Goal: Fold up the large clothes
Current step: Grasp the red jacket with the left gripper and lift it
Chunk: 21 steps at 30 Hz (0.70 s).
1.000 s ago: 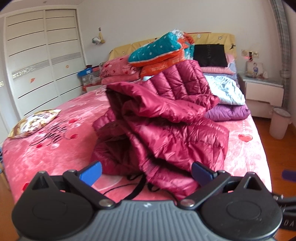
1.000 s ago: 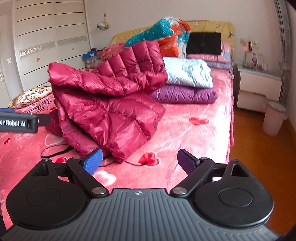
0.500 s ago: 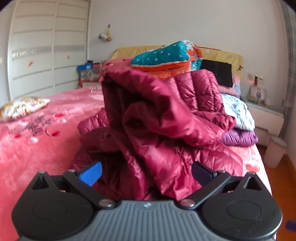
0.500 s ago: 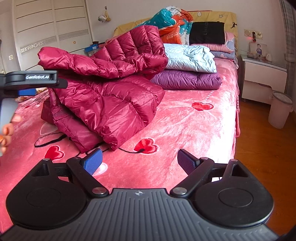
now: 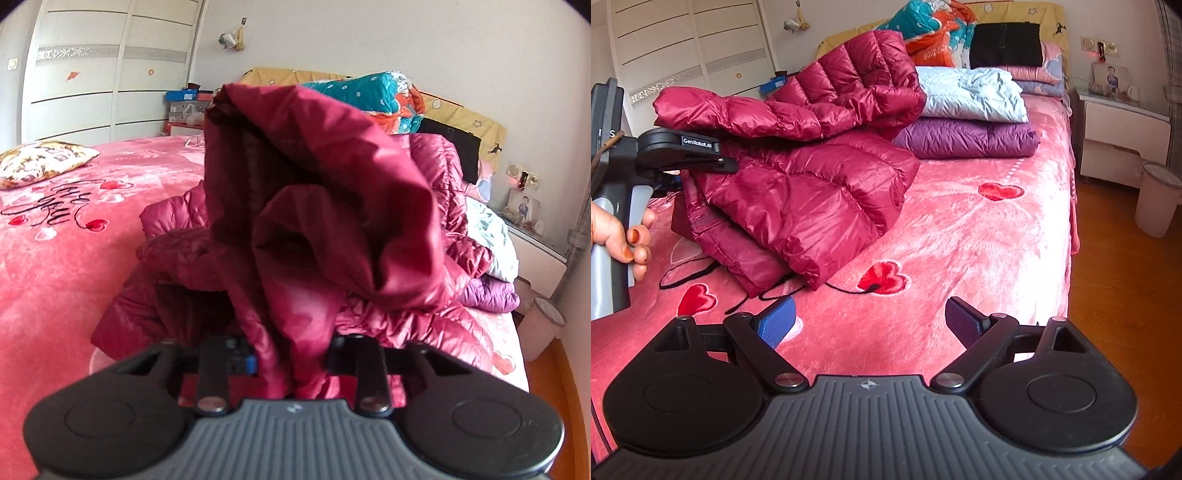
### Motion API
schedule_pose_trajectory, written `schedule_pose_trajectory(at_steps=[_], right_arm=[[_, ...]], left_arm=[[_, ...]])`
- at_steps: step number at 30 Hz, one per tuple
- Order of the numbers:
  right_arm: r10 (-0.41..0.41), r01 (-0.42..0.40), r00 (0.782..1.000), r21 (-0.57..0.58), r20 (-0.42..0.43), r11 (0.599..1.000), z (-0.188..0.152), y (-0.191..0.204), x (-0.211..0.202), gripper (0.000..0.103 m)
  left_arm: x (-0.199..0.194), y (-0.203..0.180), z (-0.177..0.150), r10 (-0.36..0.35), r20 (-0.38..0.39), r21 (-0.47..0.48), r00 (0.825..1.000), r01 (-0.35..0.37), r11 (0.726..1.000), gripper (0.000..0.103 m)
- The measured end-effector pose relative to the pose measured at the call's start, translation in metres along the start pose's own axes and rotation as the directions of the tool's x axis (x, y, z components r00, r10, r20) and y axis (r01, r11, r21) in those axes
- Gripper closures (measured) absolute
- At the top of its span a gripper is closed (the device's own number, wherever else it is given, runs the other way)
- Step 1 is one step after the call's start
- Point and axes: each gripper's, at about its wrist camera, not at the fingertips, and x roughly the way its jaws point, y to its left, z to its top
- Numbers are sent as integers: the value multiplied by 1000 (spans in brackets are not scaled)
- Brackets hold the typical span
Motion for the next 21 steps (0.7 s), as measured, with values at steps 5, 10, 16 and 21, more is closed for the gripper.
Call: schedule_pose_trajectory(at_steps=[5,10,16,21], right_arm=[[-17,17,1000,-5,-6,1000,-1,-1,3,0],[-38,38,999,18,-8,999,-2,-9,3,0],[-90,90,996,39,-2,995,-3,-21,3,0],[-123,123,992,69,-5,990,-6,-32,1,0]], left_arm=[[-20,2,-1,-28,8,1,1000,28,1000,90],[-53,6,-3,-62,41,14,997,61,998,96],[-103,14,-8,-82,95,31,992,79,996,97],[-146,23,-20,-83,120,37,989,79,996,97]])
